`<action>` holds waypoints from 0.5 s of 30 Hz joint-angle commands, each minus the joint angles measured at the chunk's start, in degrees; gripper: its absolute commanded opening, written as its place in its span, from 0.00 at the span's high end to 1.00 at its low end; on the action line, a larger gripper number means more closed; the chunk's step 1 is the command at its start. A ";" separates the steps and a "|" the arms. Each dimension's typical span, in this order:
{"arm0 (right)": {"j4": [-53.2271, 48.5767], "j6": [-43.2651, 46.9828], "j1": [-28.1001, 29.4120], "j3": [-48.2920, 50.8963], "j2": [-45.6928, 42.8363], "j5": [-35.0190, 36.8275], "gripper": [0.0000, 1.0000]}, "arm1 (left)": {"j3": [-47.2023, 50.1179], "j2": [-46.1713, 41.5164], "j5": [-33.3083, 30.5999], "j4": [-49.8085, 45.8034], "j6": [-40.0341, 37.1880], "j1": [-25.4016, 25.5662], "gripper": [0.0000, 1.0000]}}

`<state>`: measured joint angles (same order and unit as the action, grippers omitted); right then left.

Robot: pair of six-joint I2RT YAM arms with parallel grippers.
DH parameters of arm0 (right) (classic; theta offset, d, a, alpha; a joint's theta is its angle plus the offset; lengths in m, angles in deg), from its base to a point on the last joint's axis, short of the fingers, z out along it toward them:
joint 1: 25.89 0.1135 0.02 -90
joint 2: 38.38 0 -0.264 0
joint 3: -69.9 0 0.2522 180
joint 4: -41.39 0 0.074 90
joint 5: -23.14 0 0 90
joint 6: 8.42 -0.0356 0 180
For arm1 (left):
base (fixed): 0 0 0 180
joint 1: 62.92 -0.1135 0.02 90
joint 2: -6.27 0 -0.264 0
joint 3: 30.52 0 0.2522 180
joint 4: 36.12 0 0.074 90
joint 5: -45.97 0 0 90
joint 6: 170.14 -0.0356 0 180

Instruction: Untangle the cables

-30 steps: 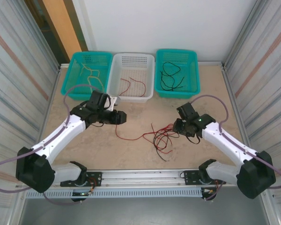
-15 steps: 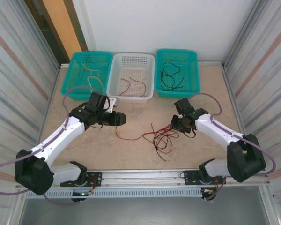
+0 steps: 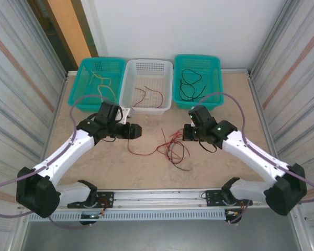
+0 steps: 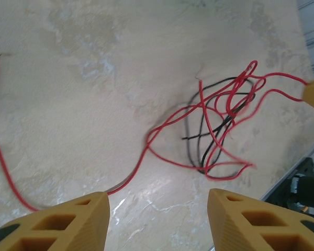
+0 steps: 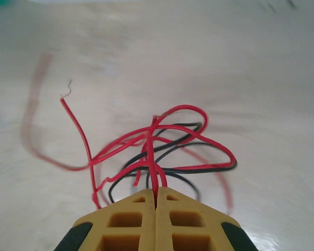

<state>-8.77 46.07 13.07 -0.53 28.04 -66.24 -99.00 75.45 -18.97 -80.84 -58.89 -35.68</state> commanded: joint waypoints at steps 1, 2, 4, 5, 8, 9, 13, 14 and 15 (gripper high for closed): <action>-0.67 4.46 3.87 -4.87 -4.01 3.41 1.00 | -2.91 -1.94 5.17 4.92 1.60 0.07 0.46; -0.29 5.18 5.00 -5.85 -4.60 3.57 1.00 | -3.01 -2.19 6.32 6.63 2.22 0.17 0.45; 0.40 5.86 6.55 -7.45 -5.41 4.02 1.00 | -3.11 -2.72 8.13 9.80 3.26 0.72 0.42; 0.65 6.04 7.18 -8.39 -5.50 4.22 1.00 | -3.24 -2.86 8.91 11.33 3.67 1.15 0.41; 1.66 6.80 8.45 -10.25 -5.12 3.95 1.00 | -4.02 -2.96 10.24 14.60 4.14 2.89 0.38; 2.05 7.06 8.91 -10.79 -4.77 4.10 1.00 | -4.35 -2.91 10.57 15.52 4.14 3.51 0.37; 3.57 7.25 10.33 -12.37 -3.69 3.20 1.00 | -5.18 -1.86 10.60 17.51 4.23 5.52 0.35; 4.19 7.42 10.81 -12.55 -3.58 3.07 1.00 | -5.39 -1.41 10.62 17.51 4.24 5.79 0.35; 4.46 7.47 11.14 -12.72 -3.57 3.27 1.00 | -5.48 -1.06 10.55 17.54 4.31 6.01 0.35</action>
<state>-6.54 51.93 23.12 -10.91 24.30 -63.48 -102.65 73.99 -10.18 -65.93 -55.17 -30.17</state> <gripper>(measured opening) 0.046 0.646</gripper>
